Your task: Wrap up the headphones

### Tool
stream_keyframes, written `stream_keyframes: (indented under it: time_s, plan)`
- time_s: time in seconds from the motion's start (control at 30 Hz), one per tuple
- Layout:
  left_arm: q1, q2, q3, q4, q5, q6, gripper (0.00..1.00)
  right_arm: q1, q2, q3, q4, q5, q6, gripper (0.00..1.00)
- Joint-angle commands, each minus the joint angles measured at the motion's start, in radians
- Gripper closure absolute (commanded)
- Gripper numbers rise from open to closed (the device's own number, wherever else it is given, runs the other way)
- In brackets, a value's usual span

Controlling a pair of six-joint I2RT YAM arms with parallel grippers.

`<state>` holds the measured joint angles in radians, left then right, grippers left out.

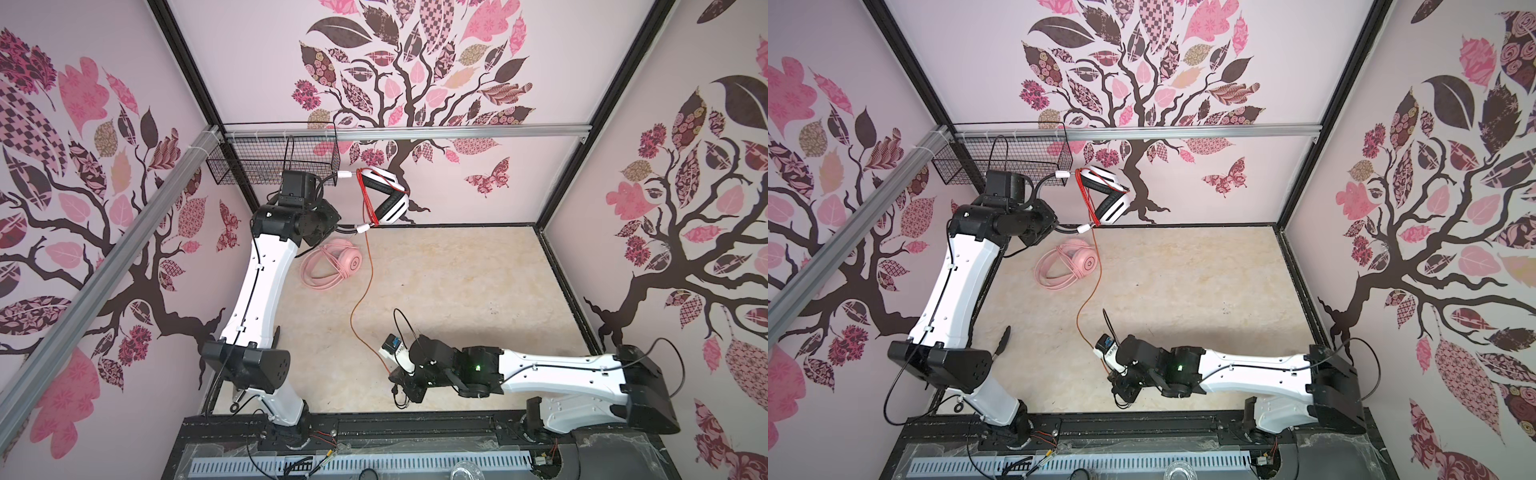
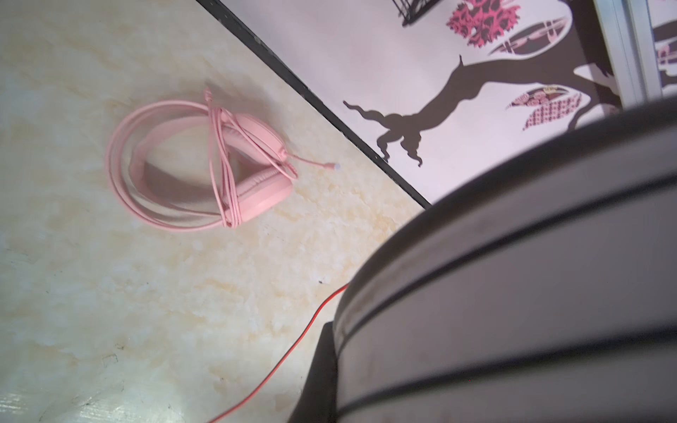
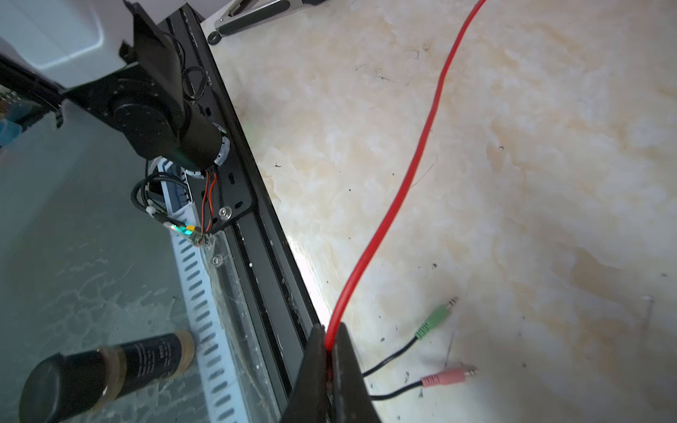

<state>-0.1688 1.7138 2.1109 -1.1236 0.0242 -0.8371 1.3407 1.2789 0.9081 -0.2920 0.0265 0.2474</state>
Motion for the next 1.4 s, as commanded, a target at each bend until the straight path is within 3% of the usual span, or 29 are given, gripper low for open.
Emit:
stream_keyframes:
  time_s: [0.0,0.13,0.33,0.57,0.73,0.87,0.97,1.03,1.1,1.17,1.2,1.23,1.27,1.33,1.37]
  plan:
    - [0.003,0.024,0.111,0.040,-0.153,0.026,1.00,0.092,-0.072,0.094,-0.246,0.209,-0.012,1.00]
    - [0.005,0.053,0.121,0.025,-0.354,0.086,1.00,0.200,-0.098,0.217,-0.422,0.357,0.012,1.00]
    - [0.003,0.045,0.085,0.040,-0.563,0.148,1.00,0.316,-0.097,0.387,-0.653,0.593,0.074,1.00]
    - [-0.009,0.034,0.023,0.063,-0.788,0.191,1.00,0.382,-0.095,0.578,-0.858,0.793,0.129,1.00]
    - [-0.101,0.041,0.015,0.073,-1.044,0.287,1.00,0.387,-0.096,0.711,-0.937,0.980,0.122,1.00]
    - [-0.187,0.017,-0.041,0.142,-1.254,0.425,1.00,0.385,-0.128,0.779,-0.865,1.160,0.033,1.00]
    - [-0.213,-0.015,-0.088,0.190,-1.302,0.509,1.00,0.384,-0.149,0.803,-0.767,1.288,-0.078,1.00]
    - [-0.214,-0.020,-0.080,0.140,-1.315,0.497,1.00,0.382,-0.181,0.773,-0.609,1.369,-0.235,1.00]
    - [-0.218,-0.034,-0.090,0.100,-1.307,0.486,1.00,0.378,-0.241,0.679,-0.297,1.432,-0.498,1.00]
    - [-0.228,-0.051,-0.102,0.027,-1.265,0.451,1.00,0.360,-0.338,0.476,0.369,1.442,-1.042,1.00]
    - [-0.231,-0.060,-0.109,0.000,-1.239,0.433,1.00,0.358,-0.356,0.418,0.655,1.436,-1.240,1.00]
    - [-0.234,-0.074,-0.120,-0.031,-1.201,0.413,1.00,0.341,-0.362,0.410,0.767,1.427,-1.326,1.00]
    - [-0.239,-0.087,-0.136,-0.049,-1.151,0.403,1.00,0.304,-0.359,0.447,0.686,1.417,-1.254,1.00]
    - [-0.264,-0.131,-0.210,-0.041,-1.046,0.422,1.00,0.222,-0.334,0.602,0.204,1.354,-0.896,1.00]
    - [-0.285,-0.150,-0.244,-0.033,-1.021,0.431,1.00,0.176,-0.323,0.632,0.121,1.297,-0.835,1.00]
